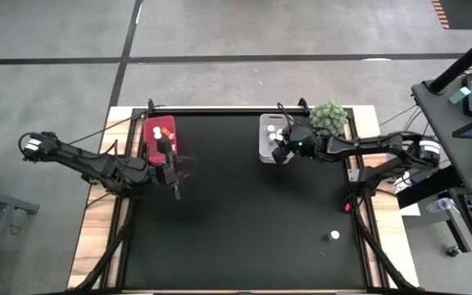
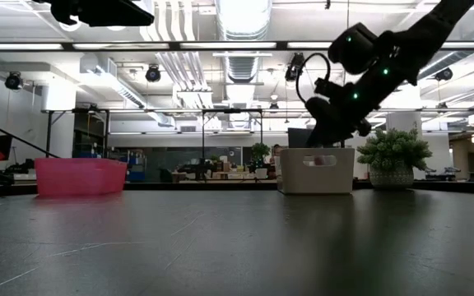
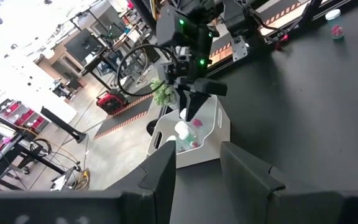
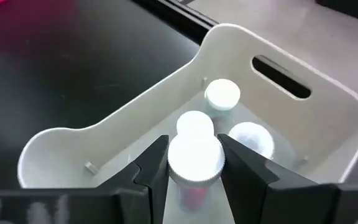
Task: Pick and place medicine bottles into bin by pill shape (circle, oval)
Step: Put the blue capsule bottle into the white bin
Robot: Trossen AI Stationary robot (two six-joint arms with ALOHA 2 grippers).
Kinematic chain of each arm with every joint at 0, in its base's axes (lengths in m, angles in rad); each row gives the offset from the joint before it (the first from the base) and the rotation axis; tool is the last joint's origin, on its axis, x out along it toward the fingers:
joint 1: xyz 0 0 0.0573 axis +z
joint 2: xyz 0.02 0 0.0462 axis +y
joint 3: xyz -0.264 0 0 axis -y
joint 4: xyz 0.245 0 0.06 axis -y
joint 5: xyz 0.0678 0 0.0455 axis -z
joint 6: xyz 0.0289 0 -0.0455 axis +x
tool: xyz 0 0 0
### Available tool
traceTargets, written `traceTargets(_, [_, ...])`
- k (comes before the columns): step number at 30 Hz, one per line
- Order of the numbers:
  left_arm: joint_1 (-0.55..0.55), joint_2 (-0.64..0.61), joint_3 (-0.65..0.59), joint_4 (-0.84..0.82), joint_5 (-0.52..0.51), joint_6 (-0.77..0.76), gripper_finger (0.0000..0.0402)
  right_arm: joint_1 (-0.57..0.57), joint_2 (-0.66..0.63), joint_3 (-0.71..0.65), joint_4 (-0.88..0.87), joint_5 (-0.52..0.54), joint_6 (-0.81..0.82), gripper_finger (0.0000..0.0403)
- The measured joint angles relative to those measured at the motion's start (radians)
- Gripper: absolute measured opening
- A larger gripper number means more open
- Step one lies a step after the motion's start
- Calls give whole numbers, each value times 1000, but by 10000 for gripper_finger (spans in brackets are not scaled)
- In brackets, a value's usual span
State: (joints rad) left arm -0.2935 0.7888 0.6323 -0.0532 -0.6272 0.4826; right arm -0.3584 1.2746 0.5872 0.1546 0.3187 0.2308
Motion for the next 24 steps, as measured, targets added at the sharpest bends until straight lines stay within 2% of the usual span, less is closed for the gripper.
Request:
traceTargets(5, [0,-2,0,0,0,2,111,0,70,-5,80,14,5,121])
traceTargets(10, [0,-2,0,0,0,2,111,0,136,16,88,26,-5,122])
traceTargets(24, [0,-1,0,0,0,1,111,0,147,22,90,41,-3,126])
